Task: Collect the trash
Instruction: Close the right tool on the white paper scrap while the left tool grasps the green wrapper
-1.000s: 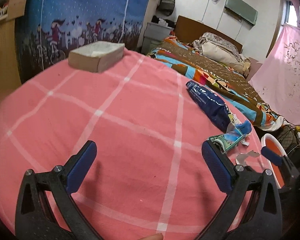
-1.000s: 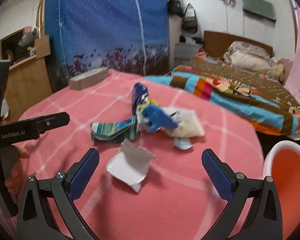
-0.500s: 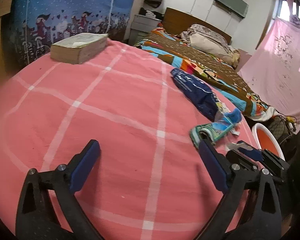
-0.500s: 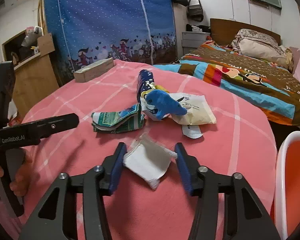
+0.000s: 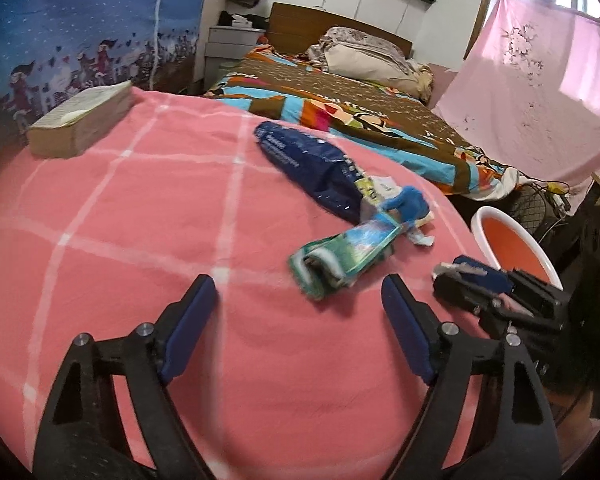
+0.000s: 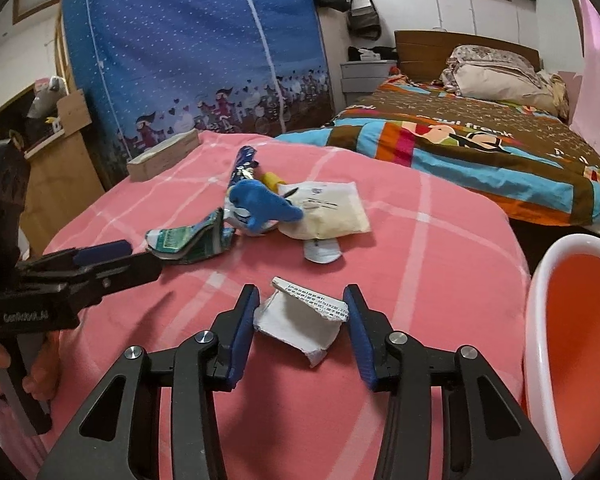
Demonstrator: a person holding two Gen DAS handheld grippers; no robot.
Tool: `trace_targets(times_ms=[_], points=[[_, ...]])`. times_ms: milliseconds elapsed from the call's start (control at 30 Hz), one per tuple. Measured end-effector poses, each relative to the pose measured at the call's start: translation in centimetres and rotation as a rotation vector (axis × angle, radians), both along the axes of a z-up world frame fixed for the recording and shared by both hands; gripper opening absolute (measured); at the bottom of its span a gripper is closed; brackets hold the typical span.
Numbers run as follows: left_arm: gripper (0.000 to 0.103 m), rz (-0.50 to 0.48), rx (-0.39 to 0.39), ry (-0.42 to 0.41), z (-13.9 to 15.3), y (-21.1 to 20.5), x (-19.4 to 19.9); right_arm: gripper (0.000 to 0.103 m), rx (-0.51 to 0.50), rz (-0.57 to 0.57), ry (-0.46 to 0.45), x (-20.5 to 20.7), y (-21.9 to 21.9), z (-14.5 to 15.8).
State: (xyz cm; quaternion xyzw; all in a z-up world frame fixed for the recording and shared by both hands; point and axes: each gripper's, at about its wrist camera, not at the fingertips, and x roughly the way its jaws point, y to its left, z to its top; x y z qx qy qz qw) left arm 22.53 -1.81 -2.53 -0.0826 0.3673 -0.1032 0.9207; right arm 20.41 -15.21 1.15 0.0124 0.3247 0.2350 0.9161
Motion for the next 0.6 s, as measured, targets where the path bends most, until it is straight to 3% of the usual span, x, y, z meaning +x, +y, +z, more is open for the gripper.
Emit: trace_targets(times_ms=[133,333,467,600], points=[[0.082,-0.024,-0.008,0.004,0.2,-0.8,0.9,0.042,-0.008,-0.004,-0.007,-0.2,-0.2,-0.1],[0.064,-0.079,0.054,0.000,0.1,-2.3,0.9,0.042,0.003,-0.009,-0.005,-0.2,-0.9,-0.2],[0.047,-0.092,0.084,-0.007,0.3,-2.8,0.8,0.042,0.002,-0.009,-0.006,-0.2,-1.0,-0.2],[0.041,-0.089,0.127,-0.017,0.3,-3.3,0.4,0.042,-0.003,-0.009,-0.010,-0.2,-1.3,-0.3]])
